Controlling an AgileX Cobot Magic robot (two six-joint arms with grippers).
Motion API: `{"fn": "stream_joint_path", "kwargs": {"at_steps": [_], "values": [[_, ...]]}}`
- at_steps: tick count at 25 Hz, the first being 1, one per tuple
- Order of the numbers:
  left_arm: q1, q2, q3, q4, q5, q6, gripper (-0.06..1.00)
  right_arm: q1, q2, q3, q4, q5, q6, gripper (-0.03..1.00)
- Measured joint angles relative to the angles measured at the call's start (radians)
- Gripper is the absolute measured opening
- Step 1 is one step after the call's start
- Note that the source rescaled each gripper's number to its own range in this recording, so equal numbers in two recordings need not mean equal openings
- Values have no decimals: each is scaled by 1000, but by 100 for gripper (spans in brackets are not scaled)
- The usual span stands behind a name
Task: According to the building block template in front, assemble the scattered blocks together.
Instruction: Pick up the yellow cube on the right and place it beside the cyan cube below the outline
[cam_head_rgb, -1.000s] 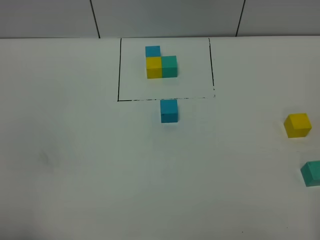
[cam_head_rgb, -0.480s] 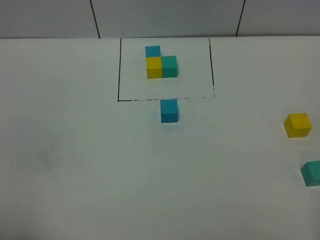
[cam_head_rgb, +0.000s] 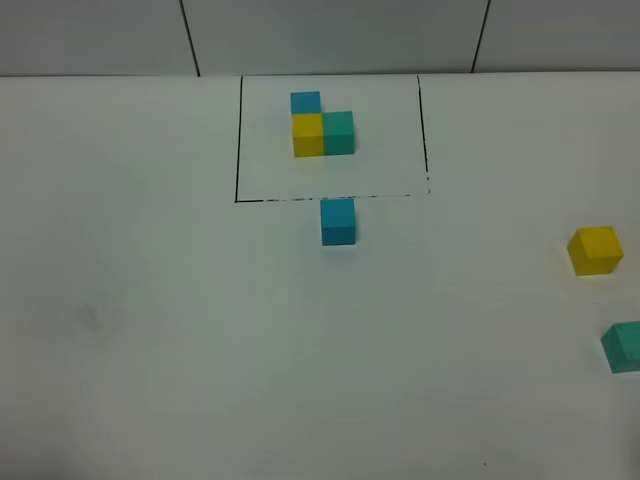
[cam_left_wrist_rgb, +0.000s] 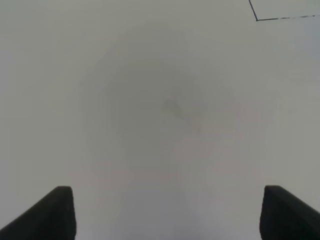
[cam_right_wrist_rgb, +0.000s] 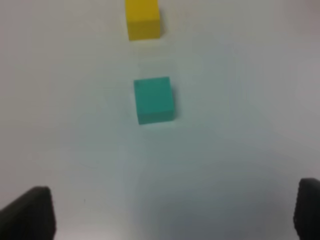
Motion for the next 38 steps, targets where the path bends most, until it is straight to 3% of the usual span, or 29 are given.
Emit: {"fn": "stream_joint_path", "kwargs": {"at_steps": [5,12,20,27,32,38], "values": [[0,0,0,0,0,0,99,0,261,-44,-9,-122,-18,100],[0,0,0,0,0,0,99,0,752,-230,-2,-246,-59,100],[0,0,0,0,0,0,99,0,1139,-395,95,-385,-188,100],[0,0,0,0,0,0,99,0,1299,-414,101,-499,-251,100],[0,0,0,0,0,0,99,-12,1392,-472,122,-505,-270,100],[0,0,0,0,0,0,99,-80,1465,-507,215,-503,-321,100]]}}
